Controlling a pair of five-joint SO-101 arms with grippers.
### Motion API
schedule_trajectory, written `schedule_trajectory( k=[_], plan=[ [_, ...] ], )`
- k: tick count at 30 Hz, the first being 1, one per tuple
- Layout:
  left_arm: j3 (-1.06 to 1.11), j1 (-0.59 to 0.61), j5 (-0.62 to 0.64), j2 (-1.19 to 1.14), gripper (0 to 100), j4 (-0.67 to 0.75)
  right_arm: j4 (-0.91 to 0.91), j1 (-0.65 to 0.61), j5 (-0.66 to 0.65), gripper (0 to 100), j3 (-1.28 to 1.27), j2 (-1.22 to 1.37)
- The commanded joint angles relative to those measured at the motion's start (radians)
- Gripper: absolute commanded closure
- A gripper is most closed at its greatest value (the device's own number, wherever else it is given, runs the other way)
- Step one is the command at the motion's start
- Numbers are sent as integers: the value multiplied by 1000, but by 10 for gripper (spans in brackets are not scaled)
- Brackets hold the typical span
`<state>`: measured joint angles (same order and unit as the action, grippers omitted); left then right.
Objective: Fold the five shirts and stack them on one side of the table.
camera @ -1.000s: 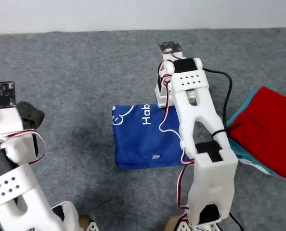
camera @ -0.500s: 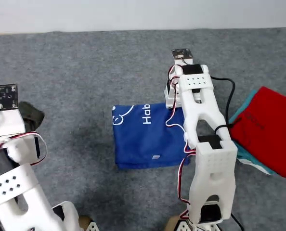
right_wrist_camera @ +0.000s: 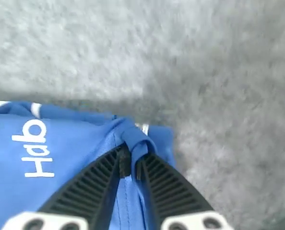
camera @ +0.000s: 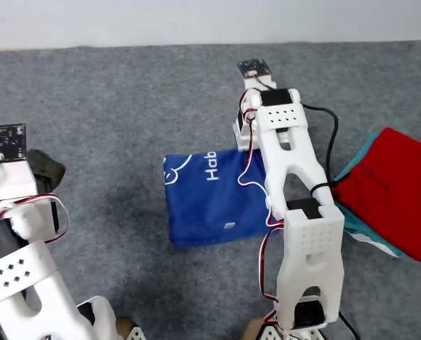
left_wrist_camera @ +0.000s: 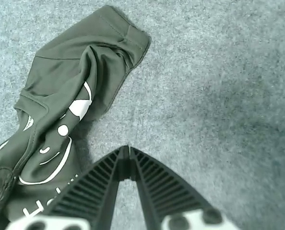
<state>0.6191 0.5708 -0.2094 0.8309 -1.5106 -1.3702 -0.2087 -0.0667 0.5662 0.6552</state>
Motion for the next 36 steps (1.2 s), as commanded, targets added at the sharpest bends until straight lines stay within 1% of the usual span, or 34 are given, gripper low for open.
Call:
schedule_trajectory(
  k=[1, 5, 10, 12, 16, 18, 22, 27, 29, 31, 33, 36],
  plan=[
    [12, -2, 0, 11, 995, 41, 56, -1, -48, 989, 60, -12],
    [21, -2, 0, 11, 995, 43, 82, 21, -86, 989, 64, 27],
    [21, -2, 0, 14, 995, 41, 102, 61, -91, 982, 64, 82],
    [21, -2, 0, 14, 995, 40, 82, 61, -91, 937, 64, 61],
    [21, -2, 0, 17, 995, 41, 18, 50, -78, 784, 66, -53],
    [21, -2, 0, 17, 995, 41, -10, 42, -48, 752, 66, -101],
    [21, -2, 0, 17, 995, 41, -87, 27, 17, 747, 64, -137],
    [21, -2, 0, 17, 995, 41, -222, -7, 219, 742, 60, -107],
    [19, -2, 0, 17, 995, 40, -268, -33, 292, 706, 60, -74],
    [18, -2, 0, 18, 995, 38, -295, -62, 347, 644, 60, -35],
    [16, -2, 0, 18, 995, 37, -295, -79, 377, 597, 60, 7],
    [16, -2, 0, 18, 995, 35, -265, -90, 376, 602, 64, 65]
  ],
)
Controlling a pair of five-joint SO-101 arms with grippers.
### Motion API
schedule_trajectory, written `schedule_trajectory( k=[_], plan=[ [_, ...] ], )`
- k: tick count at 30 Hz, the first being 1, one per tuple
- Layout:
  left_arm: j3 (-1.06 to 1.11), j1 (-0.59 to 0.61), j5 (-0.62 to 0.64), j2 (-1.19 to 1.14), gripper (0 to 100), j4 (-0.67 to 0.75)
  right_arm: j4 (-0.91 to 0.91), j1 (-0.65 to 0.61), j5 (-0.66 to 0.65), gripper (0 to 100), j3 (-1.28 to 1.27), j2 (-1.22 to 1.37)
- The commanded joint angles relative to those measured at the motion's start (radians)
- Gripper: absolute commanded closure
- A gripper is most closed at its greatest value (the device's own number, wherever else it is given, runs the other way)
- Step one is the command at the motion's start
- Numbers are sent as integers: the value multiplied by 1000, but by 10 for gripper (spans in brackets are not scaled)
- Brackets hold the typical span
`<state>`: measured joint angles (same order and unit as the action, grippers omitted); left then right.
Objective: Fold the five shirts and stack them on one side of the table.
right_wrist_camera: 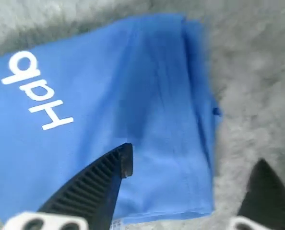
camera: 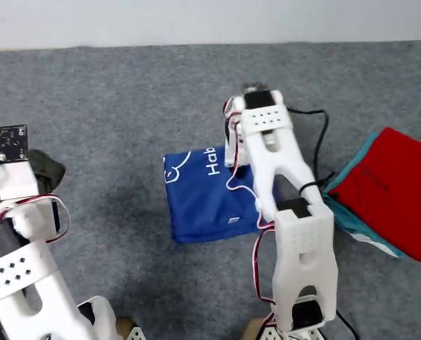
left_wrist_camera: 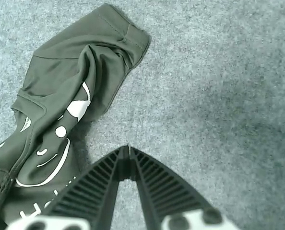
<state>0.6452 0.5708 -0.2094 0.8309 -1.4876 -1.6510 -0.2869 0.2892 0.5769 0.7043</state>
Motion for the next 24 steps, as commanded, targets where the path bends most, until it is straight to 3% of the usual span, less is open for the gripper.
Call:
schedule_trajectory(
  k=[1, 7, 11, 14, 21, 24],
  plan=[
    [-10, -2, 0, 18, 995, 15, 30, -10, 20, 608, 54, 36],
    [-5, -2, 0, 17, 995, 18, 90, -16, 18, 700, 54, 136],
    [-5, -2, 0, 18, 995, 12, 108, -1, 2, 874, 54, 151],
    [-5, -2, 0, 18, 995, 12, 114, 22, -115, 996, 57, 150],
    [-5, -2, 0, 17, 995, 18, -28, 110, -161, 988, 262, 150],
    [-10, -2, 0, 18, 995, 15, -62, 147, -308, 988, 434, 159]
  ],
)
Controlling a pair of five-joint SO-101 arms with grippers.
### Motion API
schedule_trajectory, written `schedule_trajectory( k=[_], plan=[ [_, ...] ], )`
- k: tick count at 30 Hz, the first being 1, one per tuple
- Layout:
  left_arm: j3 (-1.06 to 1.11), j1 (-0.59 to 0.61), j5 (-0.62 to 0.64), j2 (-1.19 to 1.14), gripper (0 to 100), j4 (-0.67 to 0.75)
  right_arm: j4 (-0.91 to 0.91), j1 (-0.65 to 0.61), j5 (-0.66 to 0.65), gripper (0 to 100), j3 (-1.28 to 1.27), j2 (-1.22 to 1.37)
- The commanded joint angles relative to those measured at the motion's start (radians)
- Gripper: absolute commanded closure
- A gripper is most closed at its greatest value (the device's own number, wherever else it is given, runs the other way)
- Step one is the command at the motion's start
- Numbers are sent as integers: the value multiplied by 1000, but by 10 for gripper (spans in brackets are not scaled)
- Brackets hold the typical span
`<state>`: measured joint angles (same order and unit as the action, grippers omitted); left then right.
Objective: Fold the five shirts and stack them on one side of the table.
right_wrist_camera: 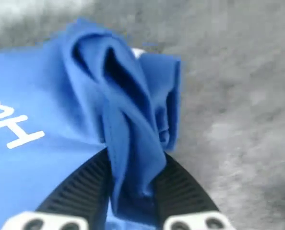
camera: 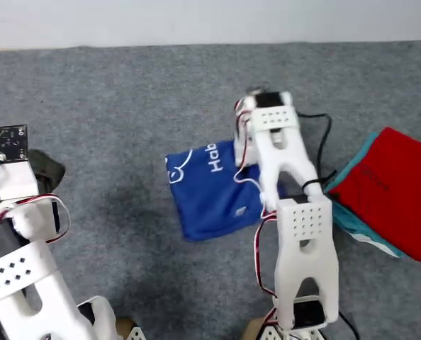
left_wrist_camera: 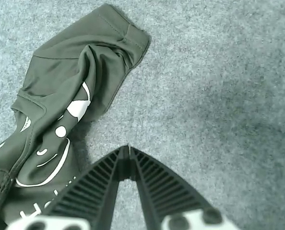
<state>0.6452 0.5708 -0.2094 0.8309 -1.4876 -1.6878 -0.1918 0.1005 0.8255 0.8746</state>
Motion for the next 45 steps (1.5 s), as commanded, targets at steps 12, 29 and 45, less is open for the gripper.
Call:
schedule_trajectory(
  k=[12, 29, 45],
  plan=[
    [-5, -2, 0, 18, 995, 14, 265, 59, -730, 988, 318, 183],
    [-5, -2, 0, 18, 995, 17, 182, 91, -87, 779, 316, -4],
    [-5, -2, 0, 12, 995, 18, -90, -36, 594, 608, 304, -38]
  ],
)
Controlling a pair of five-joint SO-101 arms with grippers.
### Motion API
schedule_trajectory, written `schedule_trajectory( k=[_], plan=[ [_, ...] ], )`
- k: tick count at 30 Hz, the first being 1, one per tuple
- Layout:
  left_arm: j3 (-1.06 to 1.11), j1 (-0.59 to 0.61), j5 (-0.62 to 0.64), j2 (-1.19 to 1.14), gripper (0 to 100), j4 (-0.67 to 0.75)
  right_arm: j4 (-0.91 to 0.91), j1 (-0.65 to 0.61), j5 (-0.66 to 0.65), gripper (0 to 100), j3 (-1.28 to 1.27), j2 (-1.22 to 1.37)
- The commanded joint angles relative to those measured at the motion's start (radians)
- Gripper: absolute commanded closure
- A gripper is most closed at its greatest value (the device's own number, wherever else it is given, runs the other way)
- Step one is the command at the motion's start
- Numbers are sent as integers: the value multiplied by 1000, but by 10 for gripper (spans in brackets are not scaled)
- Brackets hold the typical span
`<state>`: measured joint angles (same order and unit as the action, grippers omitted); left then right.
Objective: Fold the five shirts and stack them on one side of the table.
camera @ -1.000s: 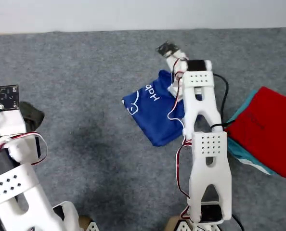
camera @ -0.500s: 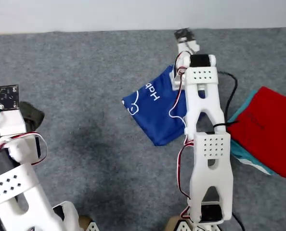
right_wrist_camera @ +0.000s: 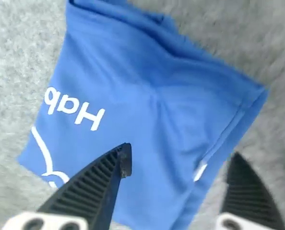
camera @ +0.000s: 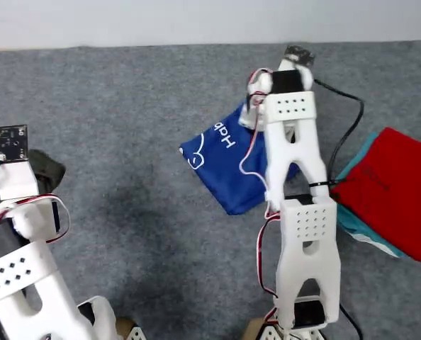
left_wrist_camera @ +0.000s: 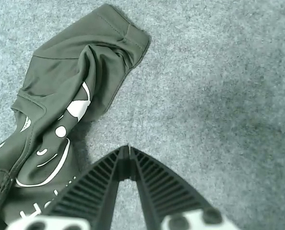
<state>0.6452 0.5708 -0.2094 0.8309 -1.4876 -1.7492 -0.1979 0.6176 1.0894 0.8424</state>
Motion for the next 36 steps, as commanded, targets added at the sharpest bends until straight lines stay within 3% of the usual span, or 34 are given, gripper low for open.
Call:
schedule_trajectory(
  k=[1, 4, 15, 21, 24, 31, 36],
  plan=[
    [-5, -2, 0, 12, 995, 18, -22, -42, 100, 582, 40, 16],
    [-5, -2, 0, 12, 995, 18, 13, -65, 158, 538, 41, 85],
    [-5, 3, 0, 18, 995, 12, 147, -68, 275, 537, 41, 263],
    [-5, 0, 0, 17, 995, 12, 120, -61, 304, 541, 41, 352],
    [-4, -2, 0, 12, 995, 18, 110, -62, 296, 612, 54, 355],
    [-5, -2, -2, 15, 995, 18, 110, -61, 215, 916, 63, 360],
    [-5, 0, -41, 17, 995, 15, 107, -54, 158, 989, 63, 352]
  ],
)
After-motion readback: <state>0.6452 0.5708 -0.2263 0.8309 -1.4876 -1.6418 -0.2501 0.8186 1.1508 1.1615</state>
